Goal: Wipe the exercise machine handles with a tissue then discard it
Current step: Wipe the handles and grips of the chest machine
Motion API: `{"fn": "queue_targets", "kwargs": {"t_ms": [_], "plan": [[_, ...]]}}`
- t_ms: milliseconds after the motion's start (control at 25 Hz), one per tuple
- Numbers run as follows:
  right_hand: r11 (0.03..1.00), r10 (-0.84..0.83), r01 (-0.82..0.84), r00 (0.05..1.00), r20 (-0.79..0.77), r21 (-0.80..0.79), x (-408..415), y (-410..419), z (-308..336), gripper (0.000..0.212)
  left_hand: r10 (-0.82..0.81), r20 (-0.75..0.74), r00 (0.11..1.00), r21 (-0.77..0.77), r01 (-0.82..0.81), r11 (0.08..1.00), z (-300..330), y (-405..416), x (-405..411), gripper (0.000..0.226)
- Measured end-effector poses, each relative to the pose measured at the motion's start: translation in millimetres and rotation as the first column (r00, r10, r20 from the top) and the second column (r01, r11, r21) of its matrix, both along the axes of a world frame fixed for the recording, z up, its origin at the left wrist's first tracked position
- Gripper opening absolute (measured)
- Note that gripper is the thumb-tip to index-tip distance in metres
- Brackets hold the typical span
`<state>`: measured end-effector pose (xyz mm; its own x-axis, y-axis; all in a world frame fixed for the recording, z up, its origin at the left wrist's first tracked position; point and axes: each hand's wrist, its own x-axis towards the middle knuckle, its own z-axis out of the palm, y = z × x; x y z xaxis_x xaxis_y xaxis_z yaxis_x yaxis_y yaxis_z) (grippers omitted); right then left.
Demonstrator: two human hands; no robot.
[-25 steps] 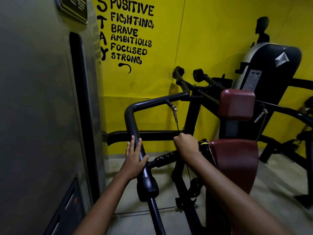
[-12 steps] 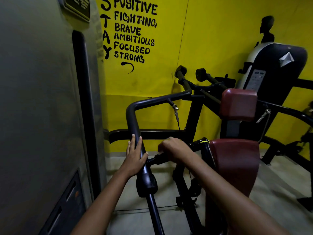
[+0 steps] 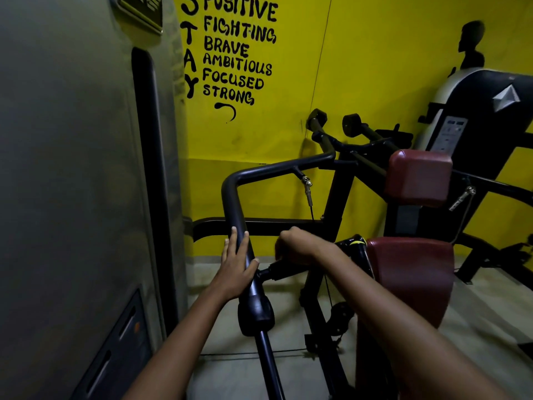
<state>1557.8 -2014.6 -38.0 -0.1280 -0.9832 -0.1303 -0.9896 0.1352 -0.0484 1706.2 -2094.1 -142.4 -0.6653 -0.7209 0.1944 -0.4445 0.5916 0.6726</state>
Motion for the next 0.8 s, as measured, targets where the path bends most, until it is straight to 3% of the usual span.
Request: {"fn": "queue_targets", "kwargs": {"t_ms": [280,440,560,800], "plan": [[0.949,-0.291,0.312,0.915,-0.279,0.034,-64.6,36.7,44.4,0.026,-0.003,-0.006,1.000,0.009,0.003,1.000,-0.1,1.3,0.2,0.070],[0.951,-0.304,0.306,0.888,-0.345,-0.050,-54.5,42.2,38.9,0.023,0.002,-0.004,1.000,0.001,-0.002,1.000,-0.3,0.9,-0.5,0.070],[0.971,-0.238,0.235,0.923,-0.304,-0.045,-29.6,31.5,27.2,0.023,0.005,-0.004,1.000,-0.003,-0.005,1.000,-0.4,0.7,-0.2,0.070],[0.999,-0.051,0.051,0.997,-0.053,0.002,8.1,5.8,6.0,0.024,0.011,0.010,1.000,-0.010,-0.011,1.000,-0.3,0.5,-0.2,0.070]]}}
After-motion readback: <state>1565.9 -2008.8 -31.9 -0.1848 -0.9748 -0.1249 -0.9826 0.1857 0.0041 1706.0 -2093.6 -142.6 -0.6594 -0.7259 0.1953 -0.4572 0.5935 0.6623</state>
